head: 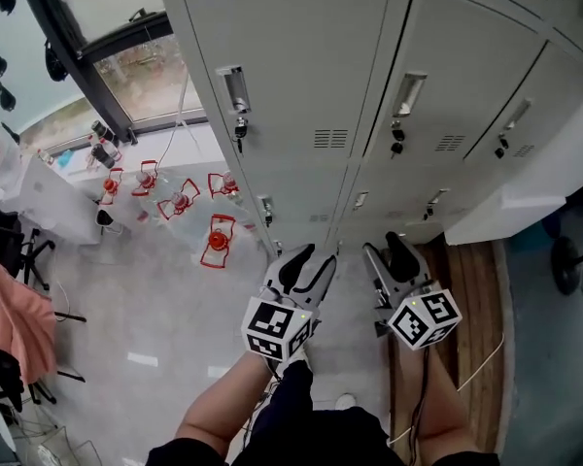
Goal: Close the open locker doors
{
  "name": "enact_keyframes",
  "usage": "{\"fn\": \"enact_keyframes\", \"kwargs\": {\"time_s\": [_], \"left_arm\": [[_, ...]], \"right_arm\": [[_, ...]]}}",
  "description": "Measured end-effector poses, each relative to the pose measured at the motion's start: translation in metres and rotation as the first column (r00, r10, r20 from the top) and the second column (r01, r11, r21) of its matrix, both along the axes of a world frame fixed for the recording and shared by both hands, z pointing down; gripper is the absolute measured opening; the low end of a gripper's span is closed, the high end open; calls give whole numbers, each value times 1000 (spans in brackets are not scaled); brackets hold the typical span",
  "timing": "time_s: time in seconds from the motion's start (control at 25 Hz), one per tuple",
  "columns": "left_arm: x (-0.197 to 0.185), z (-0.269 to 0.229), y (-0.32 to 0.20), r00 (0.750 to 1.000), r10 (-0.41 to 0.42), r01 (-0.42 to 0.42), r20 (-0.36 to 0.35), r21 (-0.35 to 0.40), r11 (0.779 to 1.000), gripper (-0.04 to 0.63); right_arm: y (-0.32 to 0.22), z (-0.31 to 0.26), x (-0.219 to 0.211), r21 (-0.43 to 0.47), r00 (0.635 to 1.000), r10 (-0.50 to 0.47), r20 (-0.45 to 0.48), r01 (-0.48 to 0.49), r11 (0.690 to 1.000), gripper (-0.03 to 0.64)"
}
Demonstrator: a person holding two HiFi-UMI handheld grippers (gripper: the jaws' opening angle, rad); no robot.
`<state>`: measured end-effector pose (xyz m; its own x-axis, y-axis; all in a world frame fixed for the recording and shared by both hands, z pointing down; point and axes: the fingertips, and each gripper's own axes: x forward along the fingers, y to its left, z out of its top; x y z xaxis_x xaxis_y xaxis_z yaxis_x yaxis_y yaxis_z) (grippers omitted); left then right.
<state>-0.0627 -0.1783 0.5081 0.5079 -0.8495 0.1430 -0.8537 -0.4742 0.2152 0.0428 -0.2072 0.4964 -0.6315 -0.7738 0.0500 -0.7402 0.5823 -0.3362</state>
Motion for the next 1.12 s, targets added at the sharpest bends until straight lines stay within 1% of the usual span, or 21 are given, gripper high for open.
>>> {"fn": "enact_keyframes", "kwargs": {"time_s": [0.16,0.24,0.28,0.36,0.4,0.52,0.64,0.8,0.92,1.12], "left_arm": [[48,-33,57,1000,-18,18,-2,72,997,156],[75,-49,97,999,-32,33,-8,98,995,132],[89,-57,118,999,-36,37,-10,114,993,115],[114,-76,160,999,-42,44,-14,150,988,73],[124,-86,179,999,-48,50,-16,166,985,46],[140,-109,230,998,-68,70,-17,193,979,27],[146,-121,270,996,-88,84,9,191,978,20],[141,-137,305,991,-132,122,36,203,972,15],[128,-146,323,985,-165,151,51,207,967,15],[89,-151,344,976,-209,192,66,208,959,15]], "right_arm": [[64,-35,51,91,1000,-14,-14,15,996,218],[106,-50,78,121,999,-33,-30,36,992,180],[128,-59,92,135,998,-44,-35,48,990,146],[167,-77,118,170,998,-56,-39,62,984,28],[185,-86,129,188,997,-59,-39,66,980,8],[229,-109,149,223,996,-85,-36,91,970,6],[265,-122,152,234,991,-127,-32,132,963,6],[298,-132,140,233,981,-184,-63,193,953,6],[313,-135,124,228,972,-223,-75,235,945,5],[327,-140,89,229,967,-247,-69,257,939,5]]}}
